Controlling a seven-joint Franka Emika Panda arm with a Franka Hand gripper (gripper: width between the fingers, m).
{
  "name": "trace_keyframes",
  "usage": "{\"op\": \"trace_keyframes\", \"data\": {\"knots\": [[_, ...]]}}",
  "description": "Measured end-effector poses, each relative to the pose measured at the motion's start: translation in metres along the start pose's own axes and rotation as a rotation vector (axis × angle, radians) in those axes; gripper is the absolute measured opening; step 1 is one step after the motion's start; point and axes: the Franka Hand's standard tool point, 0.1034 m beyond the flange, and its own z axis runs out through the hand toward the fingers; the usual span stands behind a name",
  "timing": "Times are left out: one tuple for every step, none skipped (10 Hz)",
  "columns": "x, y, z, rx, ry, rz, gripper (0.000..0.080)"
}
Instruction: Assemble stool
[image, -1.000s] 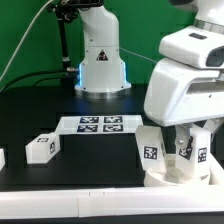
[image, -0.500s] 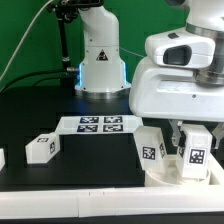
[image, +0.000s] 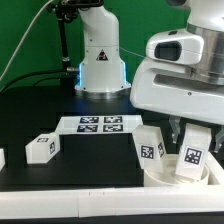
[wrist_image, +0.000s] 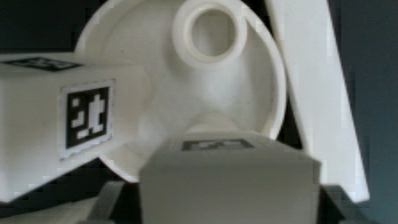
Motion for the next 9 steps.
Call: {"op": "trace_keyframes", "data": {"knots": [[0.003, 0.002, 0.001, 0.025, -0.011, 0.109, 0.0337], [0.008, 0.006, 0.002, 0.074, -0.042, 0.185, 0.0337], [0.014, 0.013, 0.002, 0.131, -0.076, 0.268, 0.0337], [0.02, 0.019, 0.001, 0.166, -0.086, 0.341, 0.0337], [0.015, 0.013, 0.001, 0.131, -0.077, 0.418, 0.0337], [0.013, 0.011, 0.001, 0.126, -0.079, 0.457, 0.0338], [0.014, 0.013, 0.001, 0.124, -0.083, 0.519, 0.0338], [0.013, 0.013, 0.001, 0.12, -0.088, 0.58, 0.0338], [0.013, 0.013, 0.002, 0.121, -0.09, 0.648, 0.0338]]}}
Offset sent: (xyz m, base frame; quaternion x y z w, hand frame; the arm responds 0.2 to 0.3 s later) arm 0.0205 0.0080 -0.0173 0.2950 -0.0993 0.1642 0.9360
